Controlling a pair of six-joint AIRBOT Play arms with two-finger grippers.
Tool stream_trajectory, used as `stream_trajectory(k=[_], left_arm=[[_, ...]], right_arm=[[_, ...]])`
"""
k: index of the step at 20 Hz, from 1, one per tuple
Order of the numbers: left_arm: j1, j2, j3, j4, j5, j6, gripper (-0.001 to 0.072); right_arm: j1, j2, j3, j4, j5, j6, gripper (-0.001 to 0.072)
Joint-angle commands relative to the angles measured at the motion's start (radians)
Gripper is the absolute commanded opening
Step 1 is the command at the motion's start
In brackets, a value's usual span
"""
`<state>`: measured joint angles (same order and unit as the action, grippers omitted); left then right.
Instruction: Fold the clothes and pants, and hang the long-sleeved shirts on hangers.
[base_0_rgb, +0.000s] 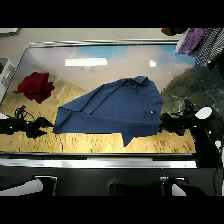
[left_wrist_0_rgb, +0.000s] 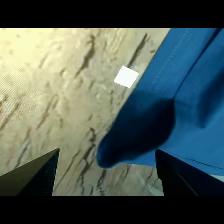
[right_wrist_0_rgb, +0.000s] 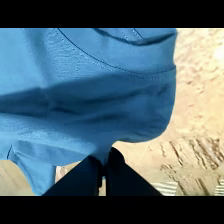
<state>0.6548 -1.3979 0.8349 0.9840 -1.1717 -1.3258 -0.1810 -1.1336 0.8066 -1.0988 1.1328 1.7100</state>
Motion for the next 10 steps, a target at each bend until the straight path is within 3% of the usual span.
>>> stream_trajectory(k=[1, 9, 10], left_arm=[[-0.043, -0.002, -0.027, -0.016, 0.006, 0.028, 0.0704], [-0.114, -0.033, -0.027, -0.016, 0.027, 0.027, 0.0693], [-0.119, -0.041, -0.027, -0.016, 0.029, 0.025, 0.058]], right_arm=[[-0.002, 0.001, 0.006, -0.012, -0.003, 0.012, 0.003], [-0.002, 0.001, 0.006, -0.009, -0.002, 0.012, 0.003], [-0.002, 0.001, 0.006, -0.009, -0.002, 0.013, 0.003]])
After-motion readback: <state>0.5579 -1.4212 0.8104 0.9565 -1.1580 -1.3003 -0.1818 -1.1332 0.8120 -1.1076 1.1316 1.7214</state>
